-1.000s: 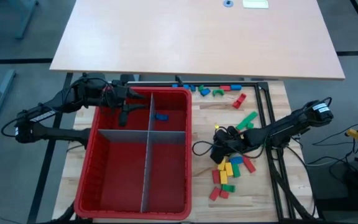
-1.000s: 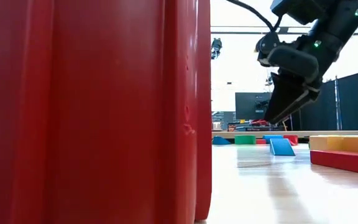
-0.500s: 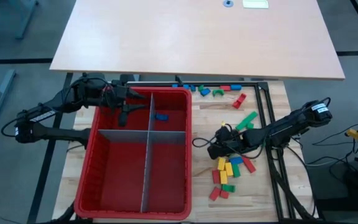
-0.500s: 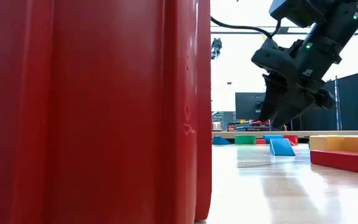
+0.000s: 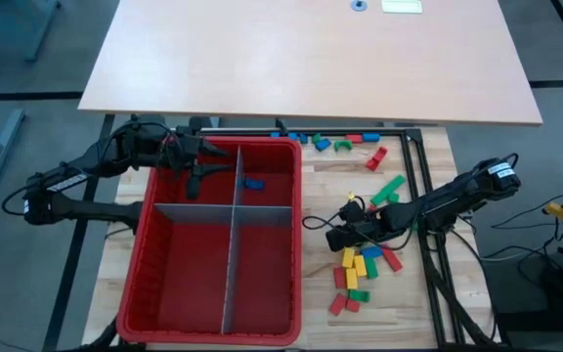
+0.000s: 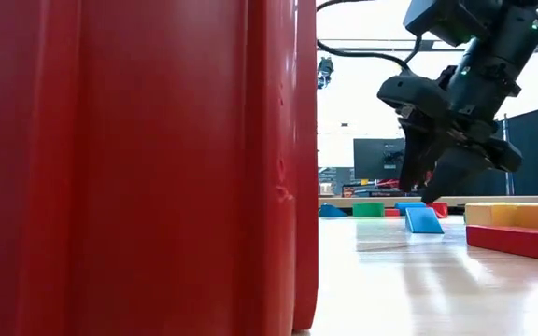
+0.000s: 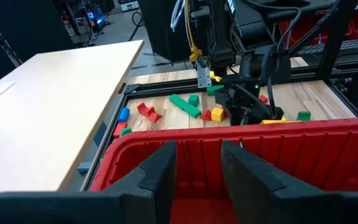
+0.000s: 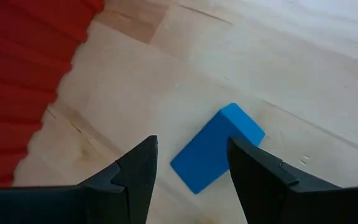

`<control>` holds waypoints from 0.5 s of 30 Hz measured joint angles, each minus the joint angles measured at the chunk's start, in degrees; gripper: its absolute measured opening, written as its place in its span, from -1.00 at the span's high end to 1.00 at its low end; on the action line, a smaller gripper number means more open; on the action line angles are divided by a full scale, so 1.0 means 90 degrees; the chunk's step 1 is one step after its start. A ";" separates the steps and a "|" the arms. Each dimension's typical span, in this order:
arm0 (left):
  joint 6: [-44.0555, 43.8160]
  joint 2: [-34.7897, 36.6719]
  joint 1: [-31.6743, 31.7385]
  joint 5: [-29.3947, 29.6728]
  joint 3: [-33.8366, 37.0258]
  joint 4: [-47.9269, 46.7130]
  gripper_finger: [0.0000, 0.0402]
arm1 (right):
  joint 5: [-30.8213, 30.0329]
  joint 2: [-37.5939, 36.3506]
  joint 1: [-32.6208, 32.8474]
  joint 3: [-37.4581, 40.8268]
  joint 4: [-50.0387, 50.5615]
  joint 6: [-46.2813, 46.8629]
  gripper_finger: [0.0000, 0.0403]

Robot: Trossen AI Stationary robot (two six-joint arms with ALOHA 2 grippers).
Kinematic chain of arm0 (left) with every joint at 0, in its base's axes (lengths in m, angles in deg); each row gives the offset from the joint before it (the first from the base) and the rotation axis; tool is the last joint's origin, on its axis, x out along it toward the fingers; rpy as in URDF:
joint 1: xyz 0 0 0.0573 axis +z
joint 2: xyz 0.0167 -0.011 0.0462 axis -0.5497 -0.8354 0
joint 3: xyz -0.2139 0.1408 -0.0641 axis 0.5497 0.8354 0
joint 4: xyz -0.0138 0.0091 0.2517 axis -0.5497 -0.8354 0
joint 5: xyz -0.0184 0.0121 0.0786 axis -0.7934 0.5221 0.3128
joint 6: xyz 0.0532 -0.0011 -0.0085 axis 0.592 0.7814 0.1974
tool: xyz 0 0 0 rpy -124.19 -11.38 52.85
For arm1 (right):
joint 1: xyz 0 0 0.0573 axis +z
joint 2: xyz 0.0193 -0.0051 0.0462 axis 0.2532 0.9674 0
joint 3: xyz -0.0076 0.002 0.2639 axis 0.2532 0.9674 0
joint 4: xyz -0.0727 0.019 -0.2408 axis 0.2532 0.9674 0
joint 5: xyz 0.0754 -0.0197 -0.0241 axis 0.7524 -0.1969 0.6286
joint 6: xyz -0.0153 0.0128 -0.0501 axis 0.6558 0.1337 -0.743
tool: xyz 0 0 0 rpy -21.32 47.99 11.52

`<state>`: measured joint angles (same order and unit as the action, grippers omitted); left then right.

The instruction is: Sort blocks

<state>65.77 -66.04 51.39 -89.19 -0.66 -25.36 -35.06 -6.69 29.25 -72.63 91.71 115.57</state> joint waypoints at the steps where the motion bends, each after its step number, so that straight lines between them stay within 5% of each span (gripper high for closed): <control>1: 0.0001 0.0000 -0.0001 -0.0002 0.0000 -0.0006 0.44 | 0.0023 0.0014 0.0000 0.0000 0.0040 0.0010 0.12; 15: 0.0024 0.0000 0.0000 -0.0005 0.0000 -0.0050 0.35 | 0.0354 0.0344 0.0002 -0.0012 0.0239 0.0282 0.12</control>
<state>65.99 -66.04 51.39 -89.23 -0.66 -25.81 -31.87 -3.60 29.28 -72.74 93.87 118.11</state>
